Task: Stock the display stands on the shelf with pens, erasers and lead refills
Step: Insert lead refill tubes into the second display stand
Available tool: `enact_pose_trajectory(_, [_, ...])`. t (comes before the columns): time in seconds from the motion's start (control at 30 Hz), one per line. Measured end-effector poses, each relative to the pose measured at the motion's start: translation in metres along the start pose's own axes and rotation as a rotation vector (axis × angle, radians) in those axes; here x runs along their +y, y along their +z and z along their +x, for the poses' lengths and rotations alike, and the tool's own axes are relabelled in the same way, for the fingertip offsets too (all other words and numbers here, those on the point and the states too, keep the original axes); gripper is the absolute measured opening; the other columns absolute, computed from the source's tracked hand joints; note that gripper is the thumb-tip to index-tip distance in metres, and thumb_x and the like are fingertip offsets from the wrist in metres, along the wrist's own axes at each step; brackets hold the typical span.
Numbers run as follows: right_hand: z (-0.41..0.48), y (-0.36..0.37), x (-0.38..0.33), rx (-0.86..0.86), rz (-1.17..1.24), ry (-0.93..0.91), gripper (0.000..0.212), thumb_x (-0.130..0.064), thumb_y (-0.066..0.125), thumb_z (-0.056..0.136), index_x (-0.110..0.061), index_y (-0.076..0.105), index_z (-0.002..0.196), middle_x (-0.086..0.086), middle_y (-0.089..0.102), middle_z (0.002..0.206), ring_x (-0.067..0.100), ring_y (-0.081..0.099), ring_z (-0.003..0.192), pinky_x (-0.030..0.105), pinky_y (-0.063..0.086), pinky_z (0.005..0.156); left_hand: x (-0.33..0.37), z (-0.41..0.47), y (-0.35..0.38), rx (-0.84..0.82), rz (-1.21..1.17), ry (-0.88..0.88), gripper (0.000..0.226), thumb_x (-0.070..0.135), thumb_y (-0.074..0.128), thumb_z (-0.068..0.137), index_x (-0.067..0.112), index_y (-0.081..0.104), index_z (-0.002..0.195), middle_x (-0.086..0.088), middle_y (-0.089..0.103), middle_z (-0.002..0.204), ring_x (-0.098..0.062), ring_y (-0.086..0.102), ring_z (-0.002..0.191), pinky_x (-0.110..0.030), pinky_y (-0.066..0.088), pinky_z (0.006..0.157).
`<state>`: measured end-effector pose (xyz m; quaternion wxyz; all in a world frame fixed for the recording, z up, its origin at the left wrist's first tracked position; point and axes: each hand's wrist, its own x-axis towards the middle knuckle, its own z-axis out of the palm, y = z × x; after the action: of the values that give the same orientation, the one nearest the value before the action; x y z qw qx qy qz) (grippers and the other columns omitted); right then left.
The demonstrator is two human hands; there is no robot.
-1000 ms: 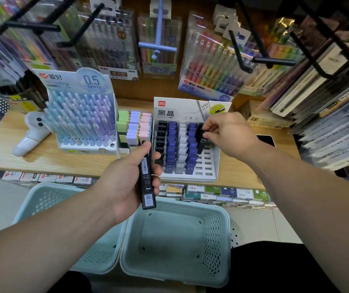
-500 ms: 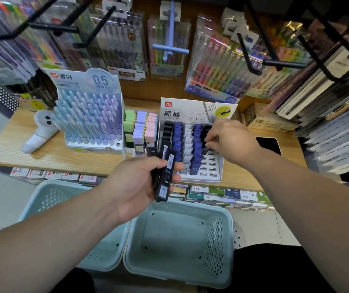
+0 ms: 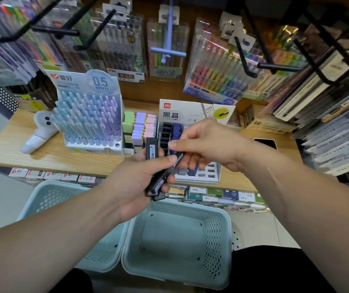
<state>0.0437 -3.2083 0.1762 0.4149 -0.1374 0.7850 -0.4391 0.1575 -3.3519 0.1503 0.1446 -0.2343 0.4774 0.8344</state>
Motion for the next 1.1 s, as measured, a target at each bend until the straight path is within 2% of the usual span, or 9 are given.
enact_pose_trajectory(0.1, [0.001,-0.007,0.002,0.009,0.108,-0.026,0.016,-0.018,0.075,0.087,-0.004,0.070,0.083,0.009,0.071,0.067,0.012,0.062,0.053,0.018,0.048,0.047,0.001,-0.003,0.000,0.003,0.013,-0.012,0.005,0.015,0.071,0.080,0.019,0.069,0.078,-0.012,0.073,0.088,-0.014,0.052,0.056,-0.022,0.041,0.047])
enact_pose_trajectory(0.23, [-0.002,-0.026,0.003,0.094,0.272,-0.051,0.011,-0.002,0.077,0.081,-0.006,0.066,0.081,0.010,0.070,0.066,0.012,0.065,0.053,0.016,0.054,0.049,0.002,0.001,-0.004,0.127,-0.096,-0.009,0.023,0.002,0.067,0.087,0.017,0.050,0.089,-0.012,0.071,0.079,-0.016,0.051,0.055,-0.025,0.038,0.050])
enact_pose_trajectory(0.4, [-0.010,-0.031,0.008,-0.171,-0.004,-0.032,0.044,0.002,0.080,0.075,-0.015,0.064,0.113,0.007,0.070,0.079,0.018,0.065,0.068,0.026,0.055,0.060,0.003,0.004,-0.006,0.210,-0.106,0.062,0.029,-0.002,0.070,0.084,0.019,0.050,0.086,0.001,0.059,0.062,-0.014,0.048,0.053,-0.023,0.039,0.045])
enact_pose_trajectory(0.53, [-0.013,-0.010,0.004,-0.324,-0.231,-0.097,0.085,0.002,0.082,0.078,-0.034,0.044,0.145,0.007,0.065,0.081,0.023,0.066,0.070,0.030,0.054,0.061,0.001,0.006,-0.006,0.174,-0.013,0.067,0.029,0.001,0.073,0.082,0.023,0.061,0.067,0.001,0.054,0.061,-0.013,0.046,0.051,-0.023,0.036,0.046])
enact_pose_trajectory(0.63, [-0.011,0.001,0.000,-0.303,-0.302,-0.169,0.079,-0.003,0.081,0.082,-0.030,0.043,0.146,0.026,0.062,0.088,0.024,0.065,0.062,0.030,0.054,0.056,0.000,0.006,-0.004,0.168,0.029,0.052,0.023,0.007,0.076,0.079,0.015,0.055,0.086,-0.004,0.052,0.063,-0.014,0.046,0.050,-0.023,0.037,0.045])
enact_pose_trajectory(0.73, [-0.010,-0.002,0.001,-0.217,-0.268,-0.178,0.051,-0.004,0.071,0.091,-0.024,0.052,0.133,0.029,0.063,0.086,0.020,0.064,0.059,0.030,0.056,0.054,0.001,0.007,-0.004,0.215,0.006,0.022,0.015,0.016,0.071,0.088,0.008,0.062,0.096,-0.009,0.062,0.069,-0.015,0.048,0.050,-0.024,0.038,0.045])
enact_pose_trajectory(0.83, [-0.004,-0.020,0.010,0.003,-0.261,-0.167,0.029,-0.004,0.067,0.094,-0.022,0.062,0.116,0.021,0.061,0.086,0.020,0.063,0.069,0.031,0.060,0.058,0.002,0.007,-0.008,0.212,-0.085,-0.066,0.019,0.032,0.056,0.097,0.012,0.057,0.095,-0.013,0.064,0.072,-0.020,0.050,0.052,-0.029,0.039,0.050])
enact_pose_trajectory(0.93, [0.005,-0.044,0.031,0.235,-0.430,-0.128,0.019,-0.011,0.075,0.089,-0.022,0.070,0.103,0.012,0.064,0.084,0.015,0.058,0.069,0.037,0.057,0.068,0.001,0.008,-0.010,0.178,-0.125,-0.113,0.025,0.031,0.040,0.099,0.011,0.055,0.100,-0.013,0.063,0.071,-0.022,0.050,0.053,-0.031,0.040,0.053])
enact_pose_trajectory(1.1, [0.015,-0.058,0.058,0.459,-0.606,-0.111,0.011,-0.020,0.073,0.091,-0.024,0.071,0.102,-0.004,0.062,0.087,0.015,0.057,0.082,0.025,0.042,0.069,-0.005,0.009,-0.008,0.205,-0.076,-0.107,0.026,0.025,0.043,0.099,0.008,0.060,0.109,-0.012,0.064,0.072,-0.021,0.052,0.053,-0.030,0.044,0.049])
